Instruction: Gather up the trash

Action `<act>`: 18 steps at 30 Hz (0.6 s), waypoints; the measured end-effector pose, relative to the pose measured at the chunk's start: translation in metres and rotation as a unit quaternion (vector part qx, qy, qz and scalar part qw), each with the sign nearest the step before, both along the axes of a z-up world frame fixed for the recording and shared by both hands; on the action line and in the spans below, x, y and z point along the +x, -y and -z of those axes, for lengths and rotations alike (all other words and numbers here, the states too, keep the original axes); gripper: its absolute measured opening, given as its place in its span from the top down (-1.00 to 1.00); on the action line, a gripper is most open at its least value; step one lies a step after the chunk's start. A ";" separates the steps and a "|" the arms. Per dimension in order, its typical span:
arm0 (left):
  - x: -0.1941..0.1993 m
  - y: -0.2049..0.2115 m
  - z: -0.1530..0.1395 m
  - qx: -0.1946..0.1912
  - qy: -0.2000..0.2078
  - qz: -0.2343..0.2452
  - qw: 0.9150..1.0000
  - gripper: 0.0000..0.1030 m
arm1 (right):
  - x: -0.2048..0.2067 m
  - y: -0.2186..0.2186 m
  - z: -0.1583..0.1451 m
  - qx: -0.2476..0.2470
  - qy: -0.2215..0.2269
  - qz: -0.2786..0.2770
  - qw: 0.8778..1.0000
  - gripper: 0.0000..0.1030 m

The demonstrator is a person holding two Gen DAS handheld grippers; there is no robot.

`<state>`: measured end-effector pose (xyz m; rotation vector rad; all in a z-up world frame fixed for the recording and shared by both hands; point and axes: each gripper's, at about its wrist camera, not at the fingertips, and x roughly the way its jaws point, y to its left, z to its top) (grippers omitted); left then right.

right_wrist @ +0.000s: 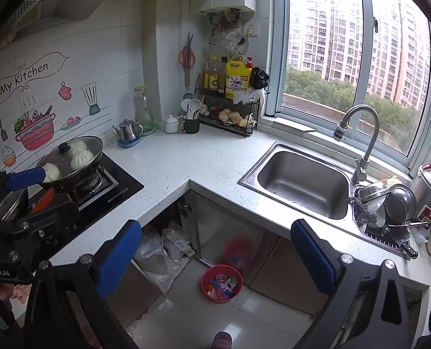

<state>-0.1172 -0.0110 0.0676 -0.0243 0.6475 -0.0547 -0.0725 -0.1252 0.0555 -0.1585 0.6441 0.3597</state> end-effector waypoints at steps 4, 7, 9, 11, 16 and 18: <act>-0.003 0.001 0.000 -0.001 0.000 0.001 1.000 -1.00 | -0.001 0.001 0.000 0.001 0.000 0.004 1.000 -0.99; -0.004 0.000 0.001 0.001 0.000 0.002 1.000 -1.00 | -0.003 0.000 0.000 0.000 -0.003 0.004 1.000 -0.99; -0.005 0.000 0.001 0.001 -0.001 0.001 1.000 -1.00 | -0.004 -0.002 0.001 -0.003 -0.003 0.003 1.000 -0.99; -0.006 -0.001 0.001 0.000 0.000 0.000 1.000 -1.00 | -0.005 -0.004 0.001 -0.003 -0.004 0.003 1.000 -0.99; -0.006 -0.007 0.002 -0.011 -0.002 -0.003 1.000 -1.00 | -0.008 -0.007 0.003 -0.004 -0.006 0.005 1.000 -0.99; -0.007 -0.008 0.002 -0.008 -0.003 -0.006 1.000 -1.00 | -0.008 -0.008 0.003 -0.002 -0.006 0.004 1.000 -0.99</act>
